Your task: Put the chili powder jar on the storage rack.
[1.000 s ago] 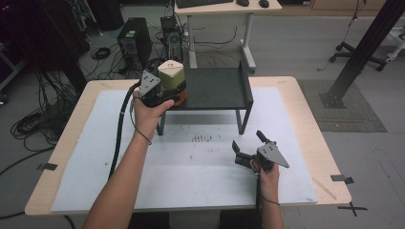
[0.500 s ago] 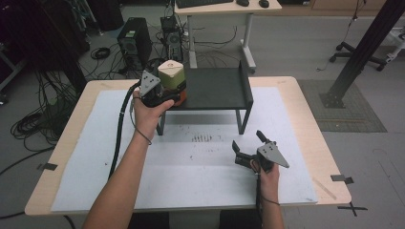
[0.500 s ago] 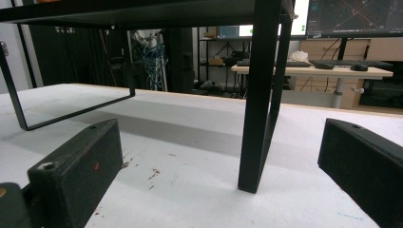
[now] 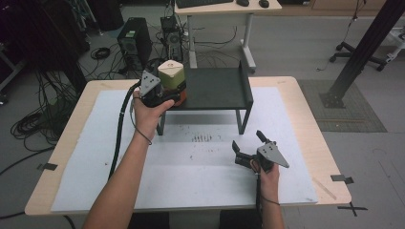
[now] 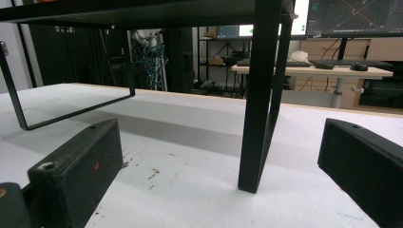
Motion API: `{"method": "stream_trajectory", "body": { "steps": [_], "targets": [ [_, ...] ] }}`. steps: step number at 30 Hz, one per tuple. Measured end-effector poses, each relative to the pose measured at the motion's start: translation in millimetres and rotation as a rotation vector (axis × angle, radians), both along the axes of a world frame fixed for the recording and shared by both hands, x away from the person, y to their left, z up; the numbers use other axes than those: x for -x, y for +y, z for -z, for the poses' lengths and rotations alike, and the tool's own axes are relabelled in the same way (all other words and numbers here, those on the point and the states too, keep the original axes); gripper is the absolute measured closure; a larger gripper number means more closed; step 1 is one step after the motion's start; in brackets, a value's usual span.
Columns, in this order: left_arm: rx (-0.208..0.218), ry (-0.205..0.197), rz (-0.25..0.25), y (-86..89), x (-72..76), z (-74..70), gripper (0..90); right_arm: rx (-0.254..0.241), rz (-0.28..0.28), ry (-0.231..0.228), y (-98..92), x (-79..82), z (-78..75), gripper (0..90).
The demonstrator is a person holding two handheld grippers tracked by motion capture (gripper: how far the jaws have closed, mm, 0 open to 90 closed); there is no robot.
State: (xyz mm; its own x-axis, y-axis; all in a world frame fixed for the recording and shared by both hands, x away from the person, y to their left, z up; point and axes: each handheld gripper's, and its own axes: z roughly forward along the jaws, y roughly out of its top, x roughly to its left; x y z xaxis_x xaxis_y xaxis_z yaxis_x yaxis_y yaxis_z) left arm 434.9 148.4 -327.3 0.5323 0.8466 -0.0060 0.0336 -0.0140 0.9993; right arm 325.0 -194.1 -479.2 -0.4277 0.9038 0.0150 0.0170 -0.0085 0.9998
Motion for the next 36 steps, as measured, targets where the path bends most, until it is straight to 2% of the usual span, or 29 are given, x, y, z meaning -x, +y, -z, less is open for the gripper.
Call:
{"method": "stream_trajectory", "body": {
  "steps": [10, 17, 24, 28, 34, 36],
  "targets": [
    [-0.003, -0.007, -0.004, -0.3, 0.3, 0.2, 28.7, -0.001, 0.0, -0.001, 0.0, 0.0, 0.0, 0.8],
    [-0.002, -0.014, -0.005, -0.7, 0.2, 0.2, 24.9, -0.001, 0.0, -0.001, -0.1, 0.0, 0.0, 0.8],
    [0.024, -0.007, -0.004, 0.1, -0.3, -0.8, 15.9, -0.001, 0.0, -0.001, 0.0, 0.1, 0.0, 0.8],
    [0.006, -0.026, -0.008, 0.0, 0.4, -1.4, 12.8, -0.001, 0.0, -0.001, 0.0, 0.1, 0.0, 0.9],
    [0.004, -0.037, -0.029, 0.5, 1.3, -3.4, 0.2, -0.001, 0.001, -0.002, 0.1, 0.1, 0.1, 0.9],
    [0.0, -0.039, -0.03, 1.6, 1.3, -3.8, 0.2, -0.001, 0.001, -0.002, 0.1, 0.1, 0.1, 0.9]
  ]
}}
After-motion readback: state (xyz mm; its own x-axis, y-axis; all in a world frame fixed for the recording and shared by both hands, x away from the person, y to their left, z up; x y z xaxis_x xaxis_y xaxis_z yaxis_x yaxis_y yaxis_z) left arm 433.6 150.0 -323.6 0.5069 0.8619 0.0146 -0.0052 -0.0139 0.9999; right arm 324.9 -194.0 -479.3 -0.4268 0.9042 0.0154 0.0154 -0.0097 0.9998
